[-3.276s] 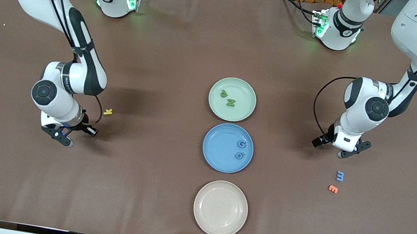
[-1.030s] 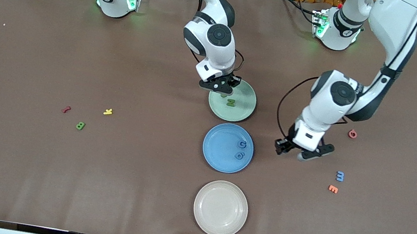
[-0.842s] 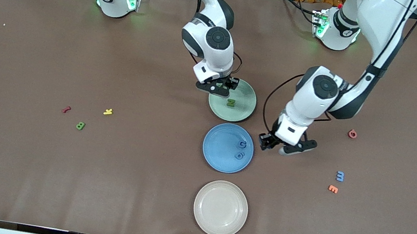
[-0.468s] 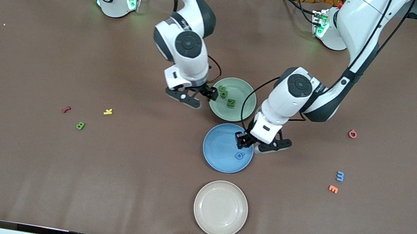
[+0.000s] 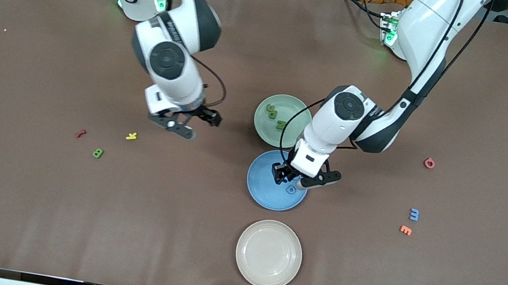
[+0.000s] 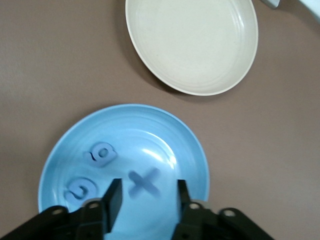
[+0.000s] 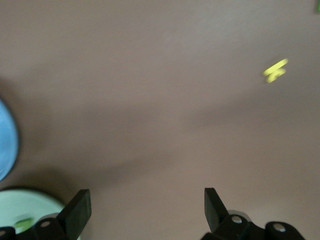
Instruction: Sort letters by color into matching plates
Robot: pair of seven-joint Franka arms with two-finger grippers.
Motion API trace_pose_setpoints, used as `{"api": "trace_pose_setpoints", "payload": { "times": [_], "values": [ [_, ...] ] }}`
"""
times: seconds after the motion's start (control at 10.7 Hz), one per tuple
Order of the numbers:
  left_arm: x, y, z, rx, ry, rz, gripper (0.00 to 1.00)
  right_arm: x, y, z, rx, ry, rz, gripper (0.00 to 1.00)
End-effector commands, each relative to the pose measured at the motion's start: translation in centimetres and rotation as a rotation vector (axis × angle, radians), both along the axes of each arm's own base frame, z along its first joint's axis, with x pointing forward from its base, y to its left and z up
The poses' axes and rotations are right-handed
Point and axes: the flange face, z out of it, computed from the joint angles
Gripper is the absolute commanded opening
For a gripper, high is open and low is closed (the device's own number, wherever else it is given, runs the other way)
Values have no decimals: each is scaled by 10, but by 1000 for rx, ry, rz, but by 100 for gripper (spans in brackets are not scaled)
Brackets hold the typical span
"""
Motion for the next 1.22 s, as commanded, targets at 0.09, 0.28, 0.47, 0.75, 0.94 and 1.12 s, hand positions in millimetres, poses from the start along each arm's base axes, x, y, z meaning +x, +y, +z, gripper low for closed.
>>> {"api": "trace_pose_setpoints", "payload": {
  "times": [0.09, 0.28, 0.47, 0.75, 0.94, 1.12],
  "values": [
    [15, 17, -1, 122, -25, -23, 100, 16, -151, -16, -19, 20, -57, 99],
    [25, 39, -5, 165, 2, -38, 100, 32, -200, -36, -32, -26, -140, 100],
    [23, 46, 2, 229, 36, -107, 100, 34, -234, -72, -37, -109, -200, 100],
    [30, 76, 8, 329, 91, -271, 100, 41, -255, -119, -73, -124, -205, 100],
    [38, 101, 11, 364, 118, -330, 100, 45, -261, -135, -65, -149, -190, 98],
    [45, 126, 13, 392, 147, -379, 100, 48, -292, -134, -39, -145, -133, 95]
  ]
}}
